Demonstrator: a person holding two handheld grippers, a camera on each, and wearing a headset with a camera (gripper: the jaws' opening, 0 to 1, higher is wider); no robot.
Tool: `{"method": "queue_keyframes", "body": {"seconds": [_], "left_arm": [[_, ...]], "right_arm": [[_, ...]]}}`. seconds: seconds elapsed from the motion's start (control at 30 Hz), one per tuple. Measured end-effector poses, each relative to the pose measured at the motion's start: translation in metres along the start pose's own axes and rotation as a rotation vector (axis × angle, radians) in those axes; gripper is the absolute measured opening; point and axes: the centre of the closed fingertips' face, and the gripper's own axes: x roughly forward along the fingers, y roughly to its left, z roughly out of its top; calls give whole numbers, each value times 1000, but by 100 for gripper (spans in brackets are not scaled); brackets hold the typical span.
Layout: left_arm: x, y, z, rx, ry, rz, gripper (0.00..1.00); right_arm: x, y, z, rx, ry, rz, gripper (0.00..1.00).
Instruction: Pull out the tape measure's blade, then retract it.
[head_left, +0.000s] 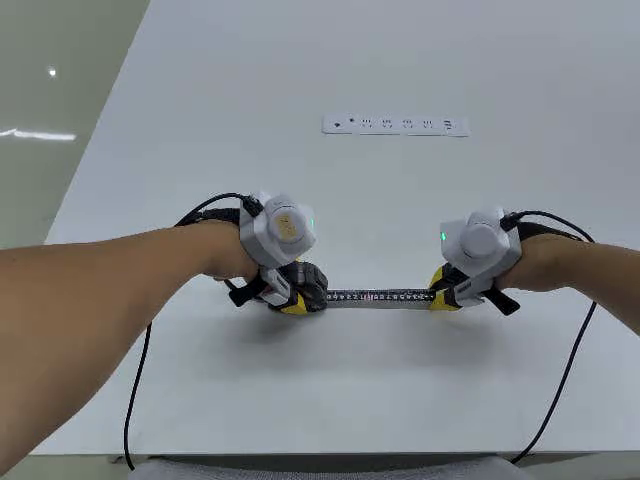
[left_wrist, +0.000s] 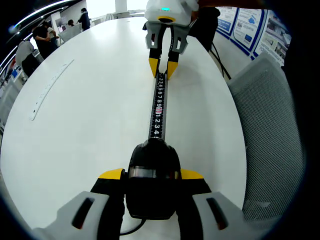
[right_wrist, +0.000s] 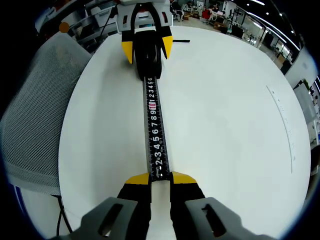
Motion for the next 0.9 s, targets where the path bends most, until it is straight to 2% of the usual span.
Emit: {"method": "queue_keyframes", "body": {"seconds": [0.9], "left_arm": [[1,1,0,-4,4,2,36]], "right_arm": [[-3,-1,-10,-2,0,-9,12]]}}
